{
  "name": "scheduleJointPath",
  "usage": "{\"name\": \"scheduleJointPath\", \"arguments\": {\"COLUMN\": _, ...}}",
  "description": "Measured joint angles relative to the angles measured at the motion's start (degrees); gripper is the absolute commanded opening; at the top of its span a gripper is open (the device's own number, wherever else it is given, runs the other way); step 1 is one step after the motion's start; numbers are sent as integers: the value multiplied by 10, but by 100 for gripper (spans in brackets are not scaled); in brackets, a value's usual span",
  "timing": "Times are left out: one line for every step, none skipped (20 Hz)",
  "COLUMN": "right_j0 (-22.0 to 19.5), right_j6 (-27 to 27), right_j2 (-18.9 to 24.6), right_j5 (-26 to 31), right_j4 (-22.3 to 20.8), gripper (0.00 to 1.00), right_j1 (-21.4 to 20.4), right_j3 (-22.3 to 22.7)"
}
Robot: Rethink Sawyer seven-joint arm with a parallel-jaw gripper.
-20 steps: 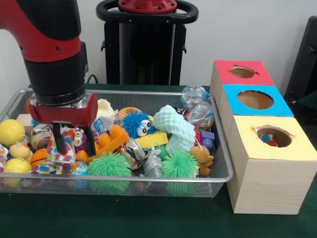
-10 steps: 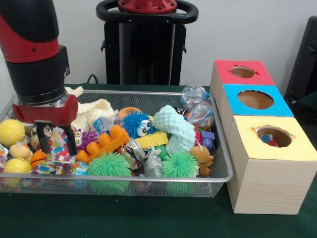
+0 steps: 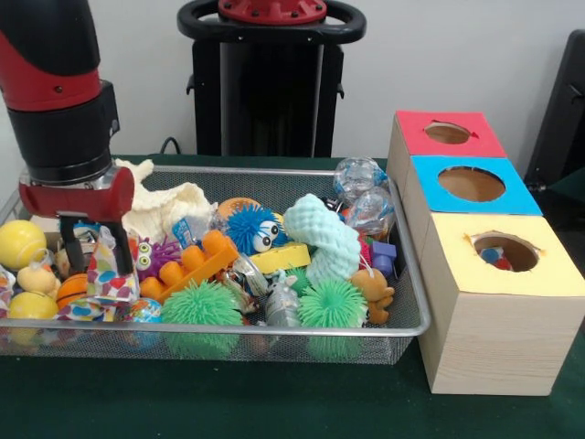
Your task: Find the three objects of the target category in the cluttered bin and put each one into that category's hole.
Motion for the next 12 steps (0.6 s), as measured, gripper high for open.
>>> {"name": "scheduleJointPath", "arguments": {"right_j0": 3, "right_j6": 0, "right_j2": 0, "right_j5": -4, "right_j4": -7, "gripper": 100, "right_j1": -1, "right_j3": 0}}
{"name": "scheduleJointPath", "arguments": {"right_j0": 6, "right_j6": 0, "right_j2": 0, "right_j5": -7, "right_j4": -12, "gripper": 100, "right_j1": -1, "right_j3": 1}}
{"name": "scheduleJointPath", "arguments": {"right_j0": 10, "right_j6": 0, "right_j2": 0, "right_j5": -11, "right_j4": -17, "gripper": 100, "right_j1": -2, "right_j3": 1}}
{"name": "scheduleJointPath", "arguments": {"right_j0": 15, "right_j6": 0, "right_j2": 0, "right_j5": -16, "right_j4": -23, "gripper": 100, "right_j1": -2, "right_j3": 2}}
{"name": "scheduleJointPath", "arguments": {"right_j0": 18, "right_j6": 0, "right_j2": 0, "right_j5": -19, "right_j4": -27, "gripper": 100, "right_j1": -2, "right_j3": 2}}
{"name": "scheduleJointPath", "arguments": {"right_j0": 20, "right_j6": 0, "right_j2": -1, "right_j5": -21, "right_j4": -29, "gripper": 100, "right_j1": -2, "right_j3": 2}}
{"name": "scheduleJointPath", "arguments": {"right_j0": 22, "right_j6": 0, "right_j2": -1, "right_j5": -23, "right_j4": -32, "gripper": 100, "right_j1": -2, "right_j3": 2}}
{"name": "scheduleJointPath", "arguments": {"right_j0": 26, "right_j6": 0, "right_j2": -2, "right_j5": -27, "right_j4": -36, "gripper": 100, "right_j1": 0, "right_j3": 2}}
{"name": "scheduleJointPath", "arguments": {"right_j0": 30, "right_j6": 0, "right_j2": -3, "right_j5": -31, "right_j4": -40, "gripper": 100, "right_j1": 2, "right_j3": 2}}
{"name": "scheduleJointPath", "arguments": {"right_j0": 33, "right_j6": 0, "right_j2": -4, "right_j5": -36, "right_j4": -43, "gripper": 100, "right_j1": 6, "right_j3": 2}}
{"name": "scheduleJointPath", "arguments": {"right_j0": 35, "right_j6": 0, "right_j2": -4, "right_j5": -41, "right_j4": -45, "gripper": 100, "right_j1": 10, "right_j3": 2}}
{"name": "scheduleJointPath", "arguments": {"right_j0": 38, "right_j6": 0, "right_j2": -5, "right_j5": -48, "right_j4": -49, "gripper": 100, "right_j1": 17, "right_j3": 2}}
